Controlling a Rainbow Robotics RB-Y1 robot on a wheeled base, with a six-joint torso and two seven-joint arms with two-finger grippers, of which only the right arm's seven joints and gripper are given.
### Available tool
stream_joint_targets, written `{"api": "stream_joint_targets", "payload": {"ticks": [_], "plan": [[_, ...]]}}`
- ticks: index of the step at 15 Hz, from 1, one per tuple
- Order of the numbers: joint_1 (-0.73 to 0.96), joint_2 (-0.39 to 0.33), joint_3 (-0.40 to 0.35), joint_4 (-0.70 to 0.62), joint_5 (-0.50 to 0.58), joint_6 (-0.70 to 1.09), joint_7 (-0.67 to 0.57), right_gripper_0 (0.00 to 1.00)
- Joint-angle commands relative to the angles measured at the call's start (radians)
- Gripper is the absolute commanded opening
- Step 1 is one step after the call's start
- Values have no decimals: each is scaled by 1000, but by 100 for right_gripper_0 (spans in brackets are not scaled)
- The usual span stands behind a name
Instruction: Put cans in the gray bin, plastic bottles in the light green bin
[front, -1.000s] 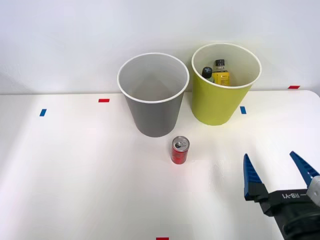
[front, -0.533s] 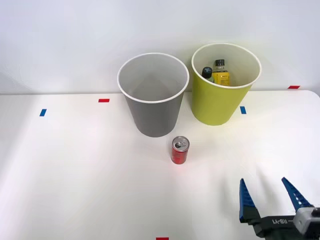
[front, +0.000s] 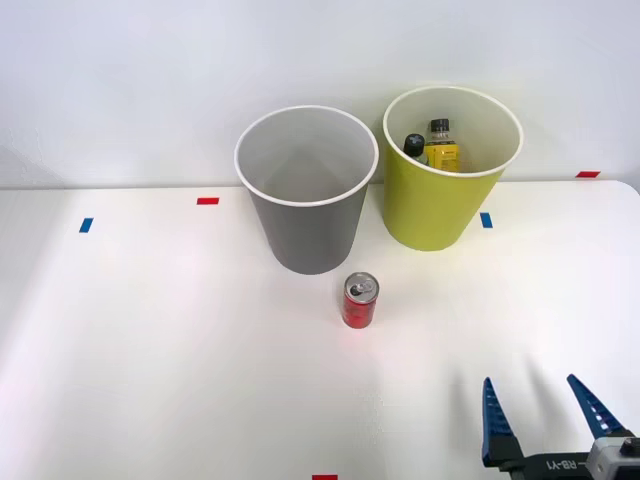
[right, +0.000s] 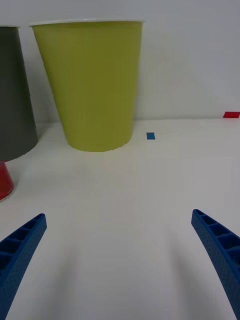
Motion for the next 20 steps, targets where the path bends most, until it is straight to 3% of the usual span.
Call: {"api": "stream_joint_targets", "payload": {"ticks": [1, 4, 8, 14, 17, 20], "plan": [[-4, -20, 37, 0, 36, 5, -5, 100], [-4, 8, 49, 0, 131, -20, -22, 100], [22, 17, 92, 5, 146, -82, -16, 100], [2, 54, 103, 163, 206, -302, 47, 100], [16, 68, 132, 192, 131, -305, 177, 100], [57, 71, 156, 192, 69, -305, 222, 100]]}}
